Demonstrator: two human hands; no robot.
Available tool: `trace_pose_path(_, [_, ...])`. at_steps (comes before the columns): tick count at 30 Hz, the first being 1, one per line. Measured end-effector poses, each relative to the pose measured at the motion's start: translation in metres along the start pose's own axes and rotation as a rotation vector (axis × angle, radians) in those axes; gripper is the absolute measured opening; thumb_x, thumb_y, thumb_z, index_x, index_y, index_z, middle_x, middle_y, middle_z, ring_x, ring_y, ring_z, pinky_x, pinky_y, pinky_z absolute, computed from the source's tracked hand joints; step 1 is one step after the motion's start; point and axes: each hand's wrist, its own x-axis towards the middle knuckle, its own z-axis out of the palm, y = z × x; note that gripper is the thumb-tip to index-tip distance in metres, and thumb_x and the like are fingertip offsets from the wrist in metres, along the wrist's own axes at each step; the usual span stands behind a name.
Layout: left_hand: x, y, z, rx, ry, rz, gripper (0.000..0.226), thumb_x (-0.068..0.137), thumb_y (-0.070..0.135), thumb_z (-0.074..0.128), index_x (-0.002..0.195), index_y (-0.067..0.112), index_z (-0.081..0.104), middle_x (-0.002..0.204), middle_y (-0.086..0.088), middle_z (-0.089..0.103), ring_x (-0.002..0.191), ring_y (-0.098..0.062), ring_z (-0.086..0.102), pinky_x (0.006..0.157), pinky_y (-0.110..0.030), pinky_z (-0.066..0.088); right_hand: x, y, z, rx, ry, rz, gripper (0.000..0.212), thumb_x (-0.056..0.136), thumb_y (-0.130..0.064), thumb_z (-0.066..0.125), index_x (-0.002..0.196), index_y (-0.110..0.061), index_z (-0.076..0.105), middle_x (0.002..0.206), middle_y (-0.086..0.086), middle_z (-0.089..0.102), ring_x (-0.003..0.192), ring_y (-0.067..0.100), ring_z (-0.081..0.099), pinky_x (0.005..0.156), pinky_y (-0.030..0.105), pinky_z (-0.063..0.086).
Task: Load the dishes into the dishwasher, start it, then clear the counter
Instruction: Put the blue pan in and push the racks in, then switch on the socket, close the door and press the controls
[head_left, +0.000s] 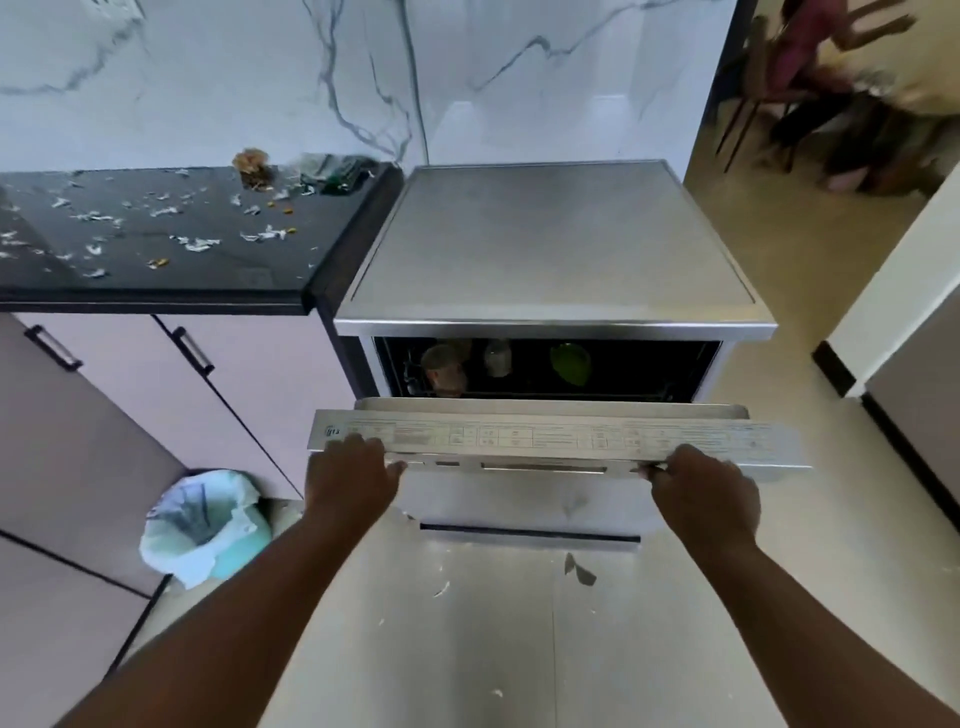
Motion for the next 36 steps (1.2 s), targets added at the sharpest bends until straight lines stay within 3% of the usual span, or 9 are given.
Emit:
trace_pose_path(3, [0.052, -0.008, -0.011, 0.087, 0.127, 0.147, 0.060, 0.075, 0.053, 0.072, 0.113, 0.008, 0.060, 0.105, -0.011, 0.063, 0.094, -0.029, 0.061, 0.076, -0.038, 0.049, 0.030, -0.004, -0.003, -0.178, 0.160, -0.217, 0.024, 0.066, -0.020, 0.078, 0.073, -0.004, 0.063, 0.070, 0.017, 0.058, 0.064, 0.036, 0.057, 0.058, 0.039, 0.044])
trace_pose_path(6, [0.104, -0.011, -0.017, 0.101, 0.224, 0.317, 0.089, 0.057, 0.049, 0.085, 0.126, 0.005, 0.051, 0.129, -0.018, 0.052, 0.122, -0.038, 0.048, 0.093, -0.049, 0.042, 0.073, -0.013, 0.004, -0.187, 0.199, -0.378, 0.060, 0.060, -0.026, 0.084, 0.110, -0.002, 0.060, 0.107, 0.024, 0.057, 0.096, 0.043, 0.057, 0.076, 0.048, 0.046])
trace_pose_path(10, [0.171, -0.010, -0.014, 0.192, -0.017, 0.390, 0.110, 0.079, 0.070, 0.055, 0.154, 0.018, -0.006, 0.162, -0.007, -0.009, 0.148, -0.029, -0.012, 0.118, -0.047, -0.004, 0.133, -0.049, 0.009, -0.163, 0.082, -0.651, 0.091, 0.069, -0.040, 0.081, 0.142, -0.004, 0.041, 0.147, 0.025, 0.038, 0.136, 0.045, 0.034, 0.107, 0.051, 0.033])
trace_pose_path(13, [0.208, -0.014, -0.014, 0.125, -0.148, 0.446, 0.111, 0.077, 0.077, 0.049, 0.153, 0.023, -0.012, 0.161, -0.001, -0.014, 0.148, -0.024, -0.016, 0.118, -0.044, -0.008, 0.166, -0.092, 0.010, -0.163, -0.175, -0.674, 0.089, 0.080, -0.043, 0.073, 0.150, -0.010, 0.028, 0.156, 0.016, 0.024, 0.145, 0.036, 0.020, 0.116, 0.043, 0.019])
trace_pose_path(18, [0.237, -0.026, -0.001, -0.023, -0.149, 0.595, 0.109, 0.072, 0.083, 0.034, 0.154, 0.023, -0.004, 0.162, -0.002, -0.004, 0.149, -0.025, -0.003, 0.119, -0.039, 0.000, 0.175, -0.102, 0.029, -0.030, -0.067, -0.680, 0.075, 0.070, -0.037, 0.073, 0.136, -0.009, 0.053, 0.138, 0.017, 0.053, 0.124, 0.039, 0.053, 0.102, 0.047, 0.041])
trace_pose_path(21, [0.238, -0.030, 0.004, -0.044, -0.113, 0.638, 0.102, 0.073, 0.080, 0.020, 0.155, 0.022, 0.004, 0.161, -0.003, 0.003, 0.149, -0.029, 0.003, 0.119, -0.038, 0.002, 0.173, -0.104, 0.033, -0.048, -0.051, -0.670, 0.065, 0.078, -0.044, 0.053, 0.134, -0.010, 0.055, 0.136, 0.015, 0.055, 0.124, 0.035, 0.053, 0.102, 0.045, 0.042])
trace_pose_path(27, [0.243, -0.031, 0.003, -0.083, -0.163, 0.669, 0.098, 0.077, 0.079, 0.022, 0.154, 0.024, -0.005, 0.161, -0.001, -0.006, 0.148, -0.028, -0.007, 0.119, -0.040, -0.001, 0.174, -0.107, 0.026, -0.029, -0.074, -0.601, 0.068, 0.076, -0.057, 0.054, 0.129, -0.014, 0.060, 0.136, 0.009, 0.056, 0.124, 0.030, 0.054, 0.101, 0.042, 0.043])
trace_pose_path(33, [0.255, -0.032, -0.008, -0.241, -0.330, 0.642, 0.102, 0.072, 0.089, 0.002, 0.153, 0.029, -0.010, 0.158, 0.007, -0.018, 0.145, -0.016, -0.020, 0.118, -0.035, -0.008, 0.180, -0.162, 0.014, -0.126, -0.002, -0.373, 0.059, 0.077, -0.073, 0.044, 0.087, -0.018, 0.063, 0.081, 0.004, 0.058, 0.073, 0.031, 0.058, 0.066, 0.035, 0.042])
trace_pose_path(36, [0.273, -0.022, -0.006, -0.322, -0.368, 0.480, 0.102, 0.069, 0.084, -0.005, 0.153, 0.027, -0.007, 0.160, 0.004, -0.016, 0.146, -0.015, -0.019, 0.117, -0.035, -0.011, 0.193, -0.191, 0.026, -0.118, -0.091, -0.325, 0.062, 0.080, -0.071, 0.039, 0.095, -0.016, 0.064, 0.091, 0.011, 0.062, 0.085, 0.035, 0.062, 0.073, 0.040, 0.047])
